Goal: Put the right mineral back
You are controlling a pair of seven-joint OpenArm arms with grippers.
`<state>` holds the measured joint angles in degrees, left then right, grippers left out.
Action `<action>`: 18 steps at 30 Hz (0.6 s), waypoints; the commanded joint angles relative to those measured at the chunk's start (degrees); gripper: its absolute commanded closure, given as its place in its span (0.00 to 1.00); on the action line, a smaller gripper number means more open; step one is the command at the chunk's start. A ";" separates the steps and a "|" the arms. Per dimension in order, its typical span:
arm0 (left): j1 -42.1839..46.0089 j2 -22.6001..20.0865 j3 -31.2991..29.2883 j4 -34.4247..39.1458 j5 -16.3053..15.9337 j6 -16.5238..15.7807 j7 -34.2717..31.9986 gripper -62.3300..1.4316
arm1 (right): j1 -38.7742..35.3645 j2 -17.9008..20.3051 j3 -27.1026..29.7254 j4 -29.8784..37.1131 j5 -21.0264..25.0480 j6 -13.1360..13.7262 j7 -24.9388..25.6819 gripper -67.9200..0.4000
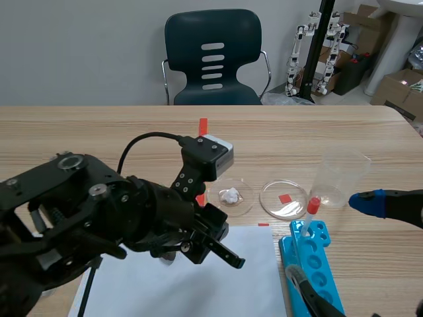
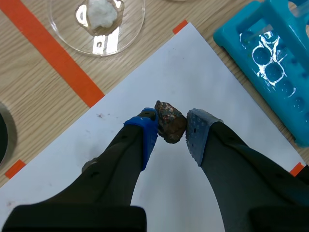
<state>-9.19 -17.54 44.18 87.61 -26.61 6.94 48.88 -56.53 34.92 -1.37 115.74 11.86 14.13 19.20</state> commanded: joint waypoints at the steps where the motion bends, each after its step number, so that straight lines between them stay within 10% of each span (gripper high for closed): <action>1: -0.98 1.57 -0.28 -0.79 0.04 -0.02 0.44 0.93 | 0.35 -0.02 0.33 0.28 0.39 -0.20 0.68 0.06; 18: -9.97 14.01 -0.26 -20.57 2.45 1.55 8.68 0.93 | 0.35 -0.02 0.33 0.28 0.39 -0.20 0.68 0.06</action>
<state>-18.46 -4.27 44.23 66.00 -24.03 8.56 57.47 -56.53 34.92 -1.37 115.74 11.86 14.13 19.20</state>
